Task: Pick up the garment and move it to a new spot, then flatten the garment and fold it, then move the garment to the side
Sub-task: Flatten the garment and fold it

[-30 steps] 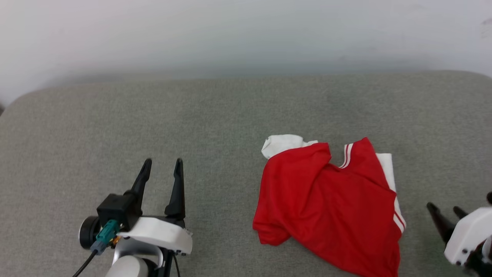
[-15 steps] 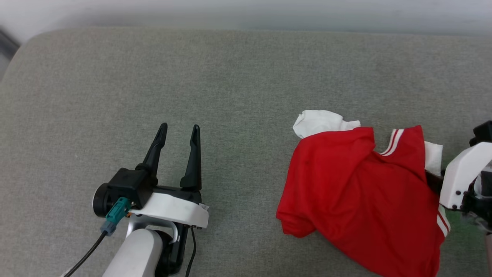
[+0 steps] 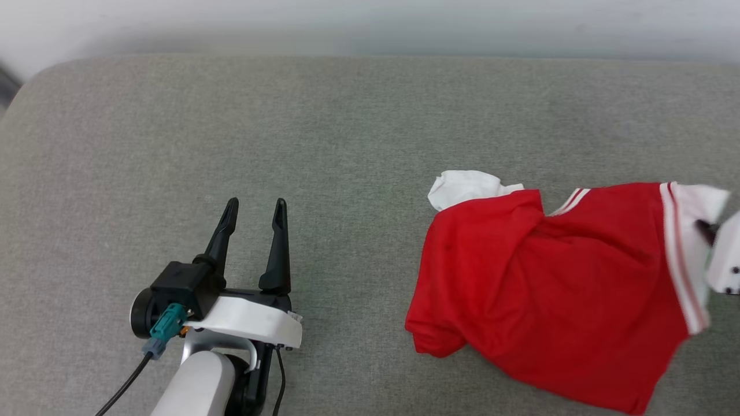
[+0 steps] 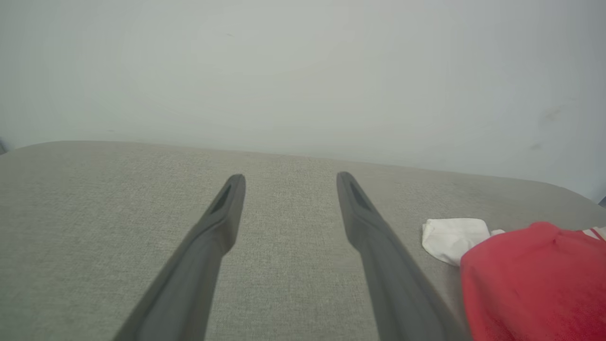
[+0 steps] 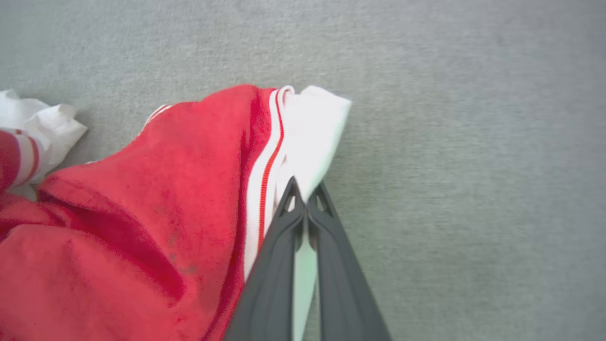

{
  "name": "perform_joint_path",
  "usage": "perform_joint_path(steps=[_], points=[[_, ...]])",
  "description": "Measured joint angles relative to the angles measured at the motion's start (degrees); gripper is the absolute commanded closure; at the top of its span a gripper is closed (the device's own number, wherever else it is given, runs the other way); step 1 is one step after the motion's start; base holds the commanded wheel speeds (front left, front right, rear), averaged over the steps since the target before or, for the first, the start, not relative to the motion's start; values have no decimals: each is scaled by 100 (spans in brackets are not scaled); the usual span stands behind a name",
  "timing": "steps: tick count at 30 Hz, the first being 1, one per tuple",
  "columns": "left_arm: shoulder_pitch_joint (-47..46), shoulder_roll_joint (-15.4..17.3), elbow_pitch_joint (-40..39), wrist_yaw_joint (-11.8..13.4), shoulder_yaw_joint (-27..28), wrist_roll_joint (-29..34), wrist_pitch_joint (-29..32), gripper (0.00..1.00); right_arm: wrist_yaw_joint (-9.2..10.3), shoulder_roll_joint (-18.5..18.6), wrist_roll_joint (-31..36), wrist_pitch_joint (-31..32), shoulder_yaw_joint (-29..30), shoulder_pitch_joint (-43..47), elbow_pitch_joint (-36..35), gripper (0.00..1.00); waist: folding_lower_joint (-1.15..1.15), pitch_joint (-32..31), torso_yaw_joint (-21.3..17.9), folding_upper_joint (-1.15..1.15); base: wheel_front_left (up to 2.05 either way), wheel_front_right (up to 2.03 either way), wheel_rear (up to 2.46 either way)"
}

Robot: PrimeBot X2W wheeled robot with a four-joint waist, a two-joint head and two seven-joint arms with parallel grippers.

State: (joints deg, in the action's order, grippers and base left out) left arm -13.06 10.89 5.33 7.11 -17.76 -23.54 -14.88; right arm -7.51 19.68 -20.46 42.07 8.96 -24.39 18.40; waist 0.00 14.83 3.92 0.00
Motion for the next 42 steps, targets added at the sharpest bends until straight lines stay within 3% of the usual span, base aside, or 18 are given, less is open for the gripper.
perform_joint_path(steps=[7,11,12,13,14,25,30,42], points=[[103,35,-2,1,25,-33,-1,0,0,144,208,32,1209,725,-82,100,0,-154,-183,0,0,0,0],[108,36,1,1,14,-37,-1,0,0,-178,227,-110,1552,1170,272,100,0,-161,-198,0,0,0,0],[108,38,2,4,20,-41,-1,0,0,-255,233,-246,1567,1217,342,71,0,-155,-204,0,0,0,0],[109,43,11,18,21,-41,-1,0,0,-280,248,-372,1555,1230,388,21,0,-153,-211,0,0,0,0],[113,46,21,21,23,-45,0,0,0,-323,225,-511,1568,1228,432,0,0,-156,-221,0,0,0,0],[411,158,31,148,124,-147,68,0,0,-549,642,-2885,1441,1267,-74,0,0,-470,-346,0,0,0,0],[582,213,37,196,127,-187,141,0,0,-711,920,-3702,942,1439,-580,0,0,-728,-381,0,0,0,0],[921,361,174,248,115,-255,316,0,0,-1278,1076,-4002,-339,2287,-1755,0,0,-1285,-384,0,0,0,0]])
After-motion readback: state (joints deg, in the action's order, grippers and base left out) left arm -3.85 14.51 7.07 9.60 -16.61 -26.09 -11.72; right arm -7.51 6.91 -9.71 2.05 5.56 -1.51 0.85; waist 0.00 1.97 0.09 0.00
